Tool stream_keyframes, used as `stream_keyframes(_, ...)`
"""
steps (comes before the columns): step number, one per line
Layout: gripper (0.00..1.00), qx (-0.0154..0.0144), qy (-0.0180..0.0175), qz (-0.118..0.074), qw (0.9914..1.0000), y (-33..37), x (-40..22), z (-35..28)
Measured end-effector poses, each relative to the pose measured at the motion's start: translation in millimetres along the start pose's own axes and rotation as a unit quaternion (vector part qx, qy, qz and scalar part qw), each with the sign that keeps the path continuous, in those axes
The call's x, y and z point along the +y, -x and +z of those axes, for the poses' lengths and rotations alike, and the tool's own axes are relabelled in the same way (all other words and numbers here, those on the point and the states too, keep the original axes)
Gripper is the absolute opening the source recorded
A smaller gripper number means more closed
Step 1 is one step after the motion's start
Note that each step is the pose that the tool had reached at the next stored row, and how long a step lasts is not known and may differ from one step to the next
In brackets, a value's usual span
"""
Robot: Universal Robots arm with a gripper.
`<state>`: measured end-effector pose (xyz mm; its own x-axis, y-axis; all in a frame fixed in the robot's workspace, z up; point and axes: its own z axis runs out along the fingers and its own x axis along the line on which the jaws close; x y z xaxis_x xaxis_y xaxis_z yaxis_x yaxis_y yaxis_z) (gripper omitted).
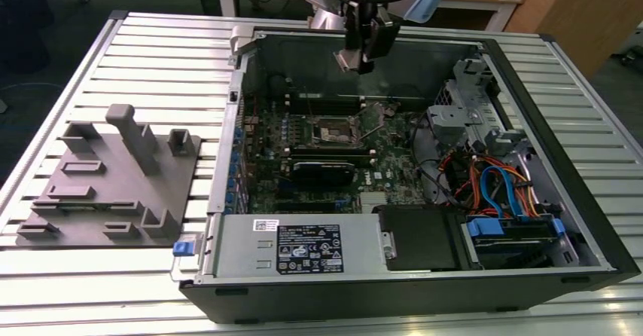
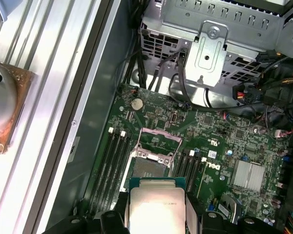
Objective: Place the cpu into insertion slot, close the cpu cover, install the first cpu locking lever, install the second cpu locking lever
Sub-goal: 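Place the cpu into insertion slot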
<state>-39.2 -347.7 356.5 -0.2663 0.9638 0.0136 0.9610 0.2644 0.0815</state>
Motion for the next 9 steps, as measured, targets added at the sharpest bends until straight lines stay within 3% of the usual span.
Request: stream_keyframes(9,0.54,0.0005,-0.0001,-0.006,0.99998,0.0,0.0,0.0)
